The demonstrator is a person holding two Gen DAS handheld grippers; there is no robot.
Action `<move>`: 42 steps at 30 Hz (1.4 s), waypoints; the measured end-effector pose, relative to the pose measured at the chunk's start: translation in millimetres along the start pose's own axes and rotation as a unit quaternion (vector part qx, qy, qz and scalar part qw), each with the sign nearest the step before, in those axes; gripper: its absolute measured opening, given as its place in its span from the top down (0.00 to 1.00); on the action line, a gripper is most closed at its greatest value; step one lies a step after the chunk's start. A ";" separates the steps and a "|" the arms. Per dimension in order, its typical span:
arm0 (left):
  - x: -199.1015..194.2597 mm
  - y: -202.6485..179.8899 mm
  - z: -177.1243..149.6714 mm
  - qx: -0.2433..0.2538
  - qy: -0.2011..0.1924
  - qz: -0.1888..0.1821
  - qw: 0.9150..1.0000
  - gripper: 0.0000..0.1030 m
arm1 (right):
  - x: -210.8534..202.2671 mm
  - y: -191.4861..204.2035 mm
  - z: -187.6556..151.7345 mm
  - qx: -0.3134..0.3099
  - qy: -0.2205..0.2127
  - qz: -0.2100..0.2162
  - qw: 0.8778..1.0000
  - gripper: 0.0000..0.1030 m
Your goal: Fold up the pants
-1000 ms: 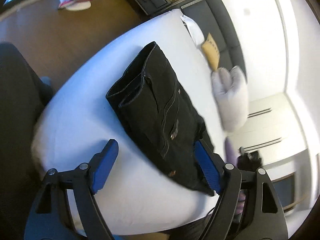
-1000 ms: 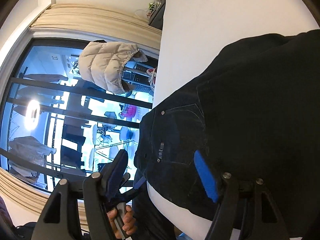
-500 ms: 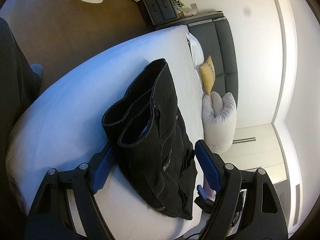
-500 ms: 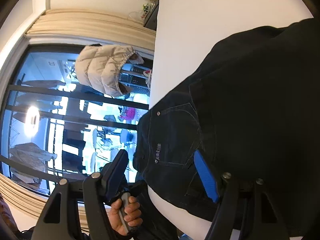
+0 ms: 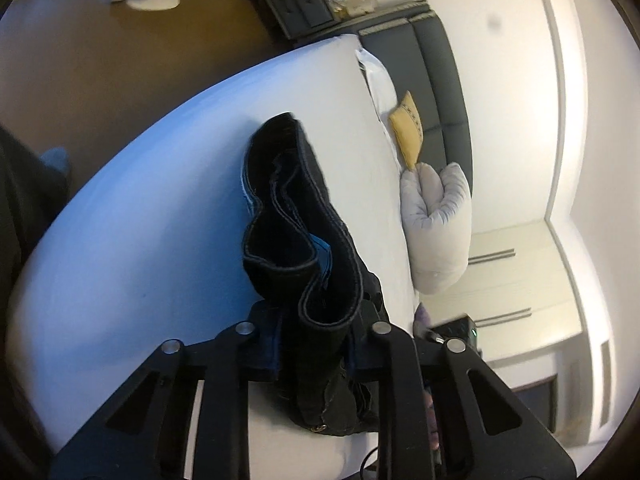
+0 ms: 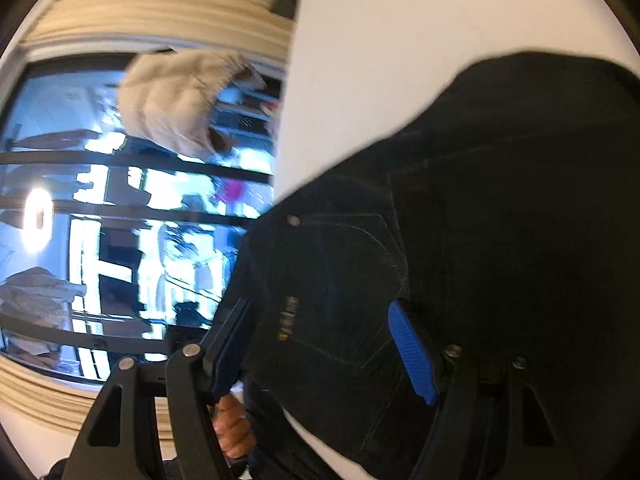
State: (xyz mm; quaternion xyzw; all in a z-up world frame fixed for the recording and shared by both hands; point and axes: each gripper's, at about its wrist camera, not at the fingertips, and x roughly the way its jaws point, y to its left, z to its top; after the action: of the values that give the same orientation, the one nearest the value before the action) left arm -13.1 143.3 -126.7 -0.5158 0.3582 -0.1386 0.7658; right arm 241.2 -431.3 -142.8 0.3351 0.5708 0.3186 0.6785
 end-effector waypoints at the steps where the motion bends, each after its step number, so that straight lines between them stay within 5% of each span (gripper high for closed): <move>1: 0.2 -2.8 0.2 0.004 0.001 0.000 1.000 0.82 | 11.4 -5.4 2.3 0.009 0.020 -0.026 0.999 0.30; 12: 32.7 -86.6 2.1 0.122 0.022 -0.006 0.992 0.84 | 20.5 -11.3 -9.5 -0.011 -0.020 -0.005 1.000 0.13; 18: 81.8 -153.7 -12.6 0.198 0.049 -0.005 0.979 0.84 | -11.7 -19.1 -4.3 0.032 -0.043 0.034 0.998 0.16; 25: 164.1 -222.6 -85.8 0.316 0.123 0.009 0.941 0.84 | -107.0 -38.0 -1.5 0.039 -0.118 0.123 0.985 0.16; 38: 286.7 -275.2 -224.3 0.462 0.253 0.031 0.849 0.84 | -130.3 -85.0 -19.2 0.043 -0.105 0.054 0.992 0.13; 40: 297.1 -282.7 -236.8 0.478 0.256 0.035 0.840 0.84 | -124.8 -82.7 -21.6 0.027 -0.099 -0.001 0.995 0.30; 42: 301.6 -283.0 -238.6 0.476 0.257 0.036 0.840 0.84 | -124.2 -87.3 -21.9 0.022 -0.095 -0.029 0.995 0.50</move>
State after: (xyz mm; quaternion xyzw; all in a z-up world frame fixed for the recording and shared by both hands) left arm 79.0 -318.6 -47.8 -0.0206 0.4508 -0.3921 0.8016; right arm 205.9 -580.5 -147.3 0.3622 0.5203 0.2524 0.7310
